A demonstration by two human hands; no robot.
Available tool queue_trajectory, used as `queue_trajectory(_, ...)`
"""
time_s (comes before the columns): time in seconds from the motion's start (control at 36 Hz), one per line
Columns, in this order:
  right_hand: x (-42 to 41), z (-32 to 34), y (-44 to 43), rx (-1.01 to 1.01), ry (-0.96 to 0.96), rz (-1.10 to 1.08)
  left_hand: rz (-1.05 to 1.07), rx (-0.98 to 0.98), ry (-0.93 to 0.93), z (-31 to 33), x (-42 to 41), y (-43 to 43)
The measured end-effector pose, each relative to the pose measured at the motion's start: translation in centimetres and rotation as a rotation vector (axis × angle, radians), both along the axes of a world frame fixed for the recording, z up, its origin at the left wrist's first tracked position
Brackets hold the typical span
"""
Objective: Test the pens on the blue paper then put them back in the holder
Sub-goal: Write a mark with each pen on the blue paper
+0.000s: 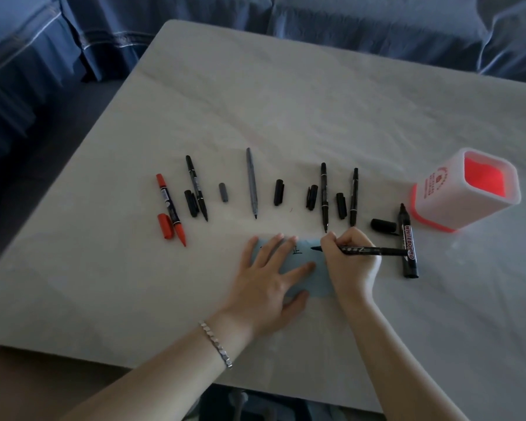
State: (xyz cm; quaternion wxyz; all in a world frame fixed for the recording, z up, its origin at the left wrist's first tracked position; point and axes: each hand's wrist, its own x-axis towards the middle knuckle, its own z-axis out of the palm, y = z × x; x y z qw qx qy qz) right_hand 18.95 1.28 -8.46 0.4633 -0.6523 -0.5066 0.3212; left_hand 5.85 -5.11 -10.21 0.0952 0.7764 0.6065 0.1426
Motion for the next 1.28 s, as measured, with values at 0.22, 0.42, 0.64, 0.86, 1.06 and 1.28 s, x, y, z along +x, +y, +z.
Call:
queue_trajectory(0.22,0.02,0.07,0.19,0.006,-0.016,0.026,0.010,0.026,-0.003,-0.10,0.08,0.10)
queue_trajectory(0.42,-0.08,0.07,0.14,0.017,-0.037,0.037,0.008,0.016,0.004,-0.11,0.07,0.07)
queue_trajectory(0.64,-0.09,-0.05,0.25,0.013,-0.043,0.002,0.009,0.011,0.003,-0.04,0.05,0.05)
queue_trajectory(0.86,-0.02,-0.07,0.13,0.006,-0.002,0.006,0.008,0.014,0.000,-0.01,0.03,-0.03)
queue_trajectory(1.06,-0.06,-0.17,0.10,0.041,-0.001,-0.003,0.008,0.018,-0.012,-0.05,0.08,-0.01)
queue_trajectory(1.28,0.10,-0.13,0.16,0.031,-0.010,0.021,0.010,0.007,-0.010,-0.01,0.09,0.01)
